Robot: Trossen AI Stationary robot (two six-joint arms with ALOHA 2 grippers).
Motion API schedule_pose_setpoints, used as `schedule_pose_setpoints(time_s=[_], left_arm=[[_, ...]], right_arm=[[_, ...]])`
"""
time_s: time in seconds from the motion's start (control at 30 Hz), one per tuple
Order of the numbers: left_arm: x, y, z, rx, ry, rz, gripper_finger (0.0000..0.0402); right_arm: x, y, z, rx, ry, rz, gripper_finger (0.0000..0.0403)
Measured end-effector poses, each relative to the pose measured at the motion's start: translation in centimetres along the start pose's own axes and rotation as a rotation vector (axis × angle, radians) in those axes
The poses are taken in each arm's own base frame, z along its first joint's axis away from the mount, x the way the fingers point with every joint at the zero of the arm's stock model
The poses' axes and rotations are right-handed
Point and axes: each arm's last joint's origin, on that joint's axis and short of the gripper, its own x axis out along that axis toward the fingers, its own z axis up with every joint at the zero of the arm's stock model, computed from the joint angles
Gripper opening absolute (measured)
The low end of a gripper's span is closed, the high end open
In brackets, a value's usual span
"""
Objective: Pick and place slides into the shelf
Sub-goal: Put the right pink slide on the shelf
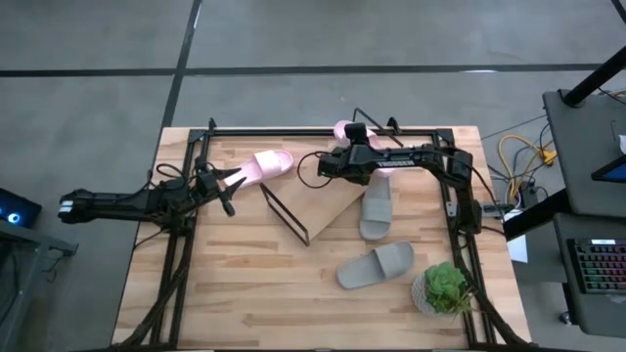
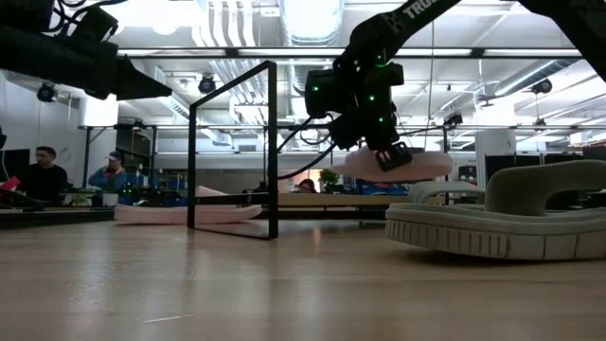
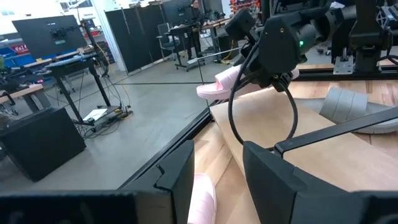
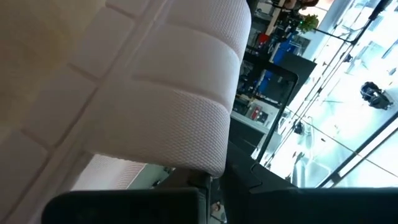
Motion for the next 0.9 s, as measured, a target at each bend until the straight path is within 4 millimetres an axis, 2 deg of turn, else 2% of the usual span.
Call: schedule_pose_setpoints(time_s=[0.57,0.9], left_arm=[[0.0,0.0,0.0,0.0,0.0,-0.001,0.0122],[0.0,0.0,0.0,0.0,0.001,-0.001,0.0122]], right_arm=[[1.1,1.1,0.3,-0.055,-0.034,0.068,0.0008],[1.7,0.9,0.6,-0.037,-0.041,0.066,0.0008]])
